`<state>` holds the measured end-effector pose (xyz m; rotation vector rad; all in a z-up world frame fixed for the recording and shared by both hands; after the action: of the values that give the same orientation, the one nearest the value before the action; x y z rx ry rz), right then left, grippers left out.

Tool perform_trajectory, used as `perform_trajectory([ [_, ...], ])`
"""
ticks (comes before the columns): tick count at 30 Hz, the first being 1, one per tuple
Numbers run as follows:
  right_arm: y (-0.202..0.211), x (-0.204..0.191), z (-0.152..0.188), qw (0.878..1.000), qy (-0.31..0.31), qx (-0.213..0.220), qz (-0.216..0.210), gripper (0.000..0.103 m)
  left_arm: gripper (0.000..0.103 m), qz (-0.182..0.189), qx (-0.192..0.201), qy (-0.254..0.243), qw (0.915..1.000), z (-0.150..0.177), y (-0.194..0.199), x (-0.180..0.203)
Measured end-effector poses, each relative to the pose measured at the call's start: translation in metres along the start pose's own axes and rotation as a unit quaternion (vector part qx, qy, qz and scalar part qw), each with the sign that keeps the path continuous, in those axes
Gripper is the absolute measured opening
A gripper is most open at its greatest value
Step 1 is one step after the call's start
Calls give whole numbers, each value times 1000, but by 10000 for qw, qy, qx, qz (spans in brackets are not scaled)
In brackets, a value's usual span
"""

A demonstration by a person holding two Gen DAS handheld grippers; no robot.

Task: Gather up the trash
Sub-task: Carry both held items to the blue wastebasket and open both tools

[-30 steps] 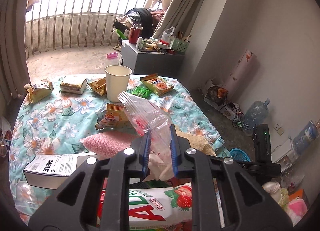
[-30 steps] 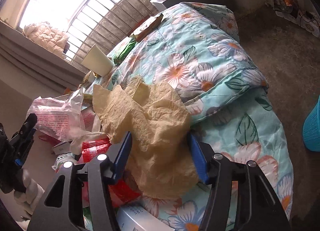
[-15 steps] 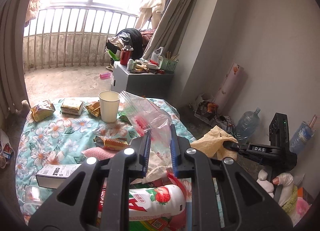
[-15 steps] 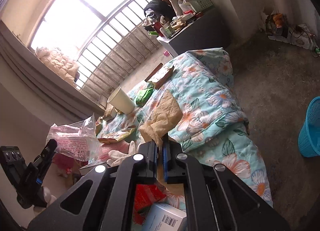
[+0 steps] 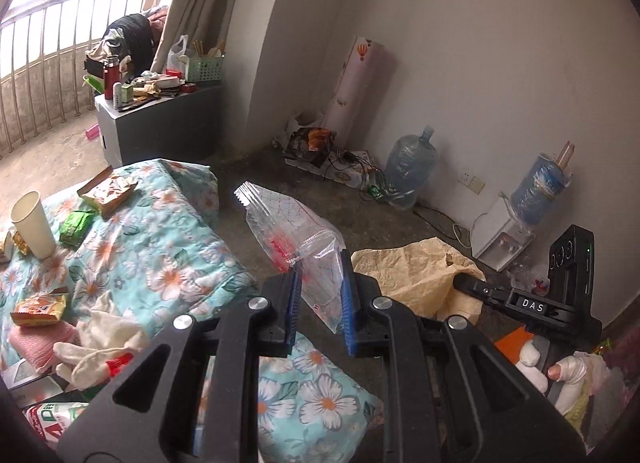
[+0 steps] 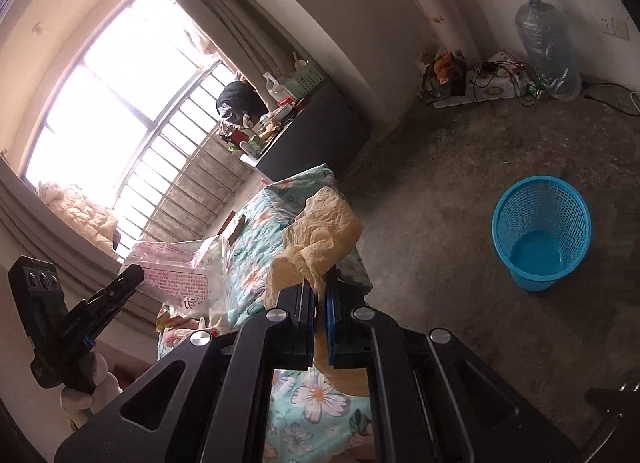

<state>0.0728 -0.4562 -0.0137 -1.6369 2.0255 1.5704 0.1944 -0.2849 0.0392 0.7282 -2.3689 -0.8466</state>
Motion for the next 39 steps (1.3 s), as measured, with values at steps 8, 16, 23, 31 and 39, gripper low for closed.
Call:
perform_trajectory([
  [8,-16,135,-30,9922,-1106,135,559,5,16,264,-1272,-926,9872,-1,-175,109],
  [16,-77,248,-58,9725,-2196,-18,778,6,16,389,-2008,-1105,9726,19,-329,156],
  [23,-142,325,-83,9575,-2757,59,845,49,61,-134,-1920,-927,9769,29,-411,157],
  [31,-158,340,-72,9521,-2808,20,1209,50,65,106,-1619,-984,9818,15,-387,148],
  [39,-103,265,-90,9771,-1628,268,1342,50,65,525,-797,-1523,9837,-23,-273,152],
])
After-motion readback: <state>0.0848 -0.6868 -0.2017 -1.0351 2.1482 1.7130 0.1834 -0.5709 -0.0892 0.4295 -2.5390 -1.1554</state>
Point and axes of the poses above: each gripper's, at about its wrist camera, not at the fingertips, and y roughly against the way its jaws point, x to its right, z to its underside, the point moved 8 cm from there along -y, roughly the way its jaws point, and after that the axes turned 4 degrees about -x, right-handed, at the moved point
